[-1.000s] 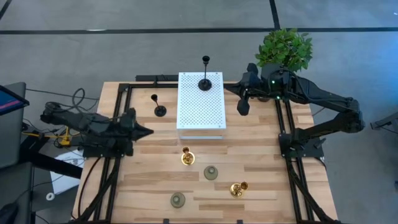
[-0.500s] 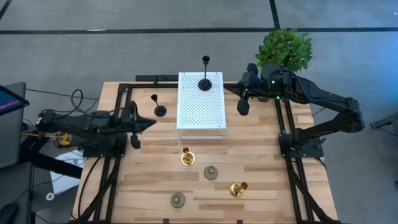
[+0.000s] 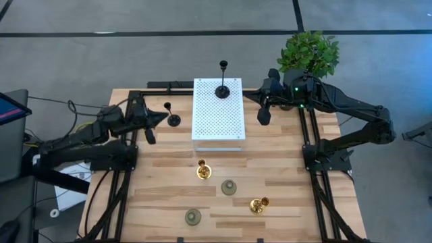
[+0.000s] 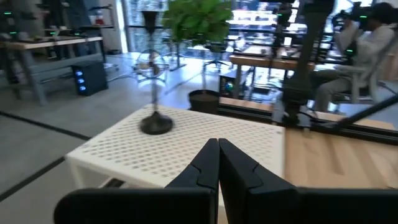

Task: Pick & Place candle stick holders
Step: Put the black candle holder aligned with the other black candle holder on the shelf

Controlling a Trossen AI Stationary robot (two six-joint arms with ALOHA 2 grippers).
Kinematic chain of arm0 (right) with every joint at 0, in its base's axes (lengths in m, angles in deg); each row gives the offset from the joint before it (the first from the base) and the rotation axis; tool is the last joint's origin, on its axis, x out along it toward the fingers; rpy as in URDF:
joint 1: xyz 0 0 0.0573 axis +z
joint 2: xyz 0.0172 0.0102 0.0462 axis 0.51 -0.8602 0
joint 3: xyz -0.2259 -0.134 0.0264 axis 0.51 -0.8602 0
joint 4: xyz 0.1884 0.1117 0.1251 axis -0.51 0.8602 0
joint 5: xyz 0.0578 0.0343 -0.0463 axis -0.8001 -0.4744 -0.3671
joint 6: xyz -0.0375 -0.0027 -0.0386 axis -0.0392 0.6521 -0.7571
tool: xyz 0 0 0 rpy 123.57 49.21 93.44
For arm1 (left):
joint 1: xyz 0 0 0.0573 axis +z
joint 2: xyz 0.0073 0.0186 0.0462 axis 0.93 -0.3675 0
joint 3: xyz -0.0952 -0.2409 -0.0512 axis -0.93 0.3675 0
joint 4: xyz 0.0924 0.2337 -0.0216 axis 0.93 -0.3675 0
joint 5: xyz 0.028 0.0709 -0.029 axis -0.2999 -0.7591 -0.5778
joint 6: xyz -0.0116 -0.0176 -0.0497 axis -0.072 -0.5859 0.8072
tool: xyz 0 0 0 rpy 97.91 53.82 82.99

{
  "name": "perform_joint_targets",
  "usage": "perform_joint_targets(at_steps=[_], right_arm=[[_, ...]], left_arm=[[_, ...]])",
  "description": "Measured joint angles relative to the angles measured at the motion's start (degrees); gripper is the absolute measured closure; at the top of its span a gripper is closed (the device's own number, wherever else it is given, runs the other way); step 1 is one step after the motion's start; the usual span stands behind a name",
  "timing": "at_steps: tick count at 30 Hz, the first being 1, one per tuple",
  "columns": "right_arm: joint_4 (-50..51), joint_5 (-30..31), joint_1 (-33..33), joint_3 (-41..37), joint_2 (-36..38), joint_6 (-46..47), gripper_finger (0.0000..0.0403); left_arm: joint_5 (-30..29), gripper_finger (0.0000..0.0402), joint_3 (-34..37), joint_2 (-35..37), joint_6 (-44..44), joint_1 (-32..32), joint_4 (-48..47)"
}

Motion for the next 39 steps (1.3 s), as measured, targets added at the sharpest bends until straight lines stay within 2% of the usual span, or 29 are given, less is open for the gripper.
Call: perform_joint_targets(at_steps=[8, 12, 16, 20, 27, 31, 39], right_arm=[[0.0, 0.0, -1.8, 0.0, 0.0, -0.2, 0.0403], [0.2, 0.0, -2.4, 0.0, 0.0, -0.2, 0.0403], [0.8, 0.0, -2.7, 0.0, 0.0, -0.2, 0.0403], [1.2, 0.0, -2.7, 0.0, 0.0, -0.2, 0.0403], [1.6, 0.0, -2.7, 0.0, 0.0, -0.2, 0.0403], [1.0, 0.0, -2.7, 0.0, 0.0, -0.2, 0.0403], [1.0, 0.0, -2.4, 0.0, 0.0, -0.1, 0.0403]], left_arm=[[11.7, 0.0399, 0.0, -1.9, 0.9, 13.9, 0.0], [14.2, 0.0399, 0.0, -4.9, 3.8, 17.5, -1.0], [13.5, 0.0399, 0.0, -5.5, 4.0, 19.2, -5.8], [11.1, 0.0399, -0.2, -2.6, 3.7, 19.8, -8.5], [5.6, 0.0399, -4.3, 2.9, 3.6, 20.6, -24.4], [7.2, 0.0399, -2.3, 1.8, 5.3, 20.2, -23.3], [7.1, 0.0399, 2.1, -5.5, 6.5, 20.2, -22.1]])
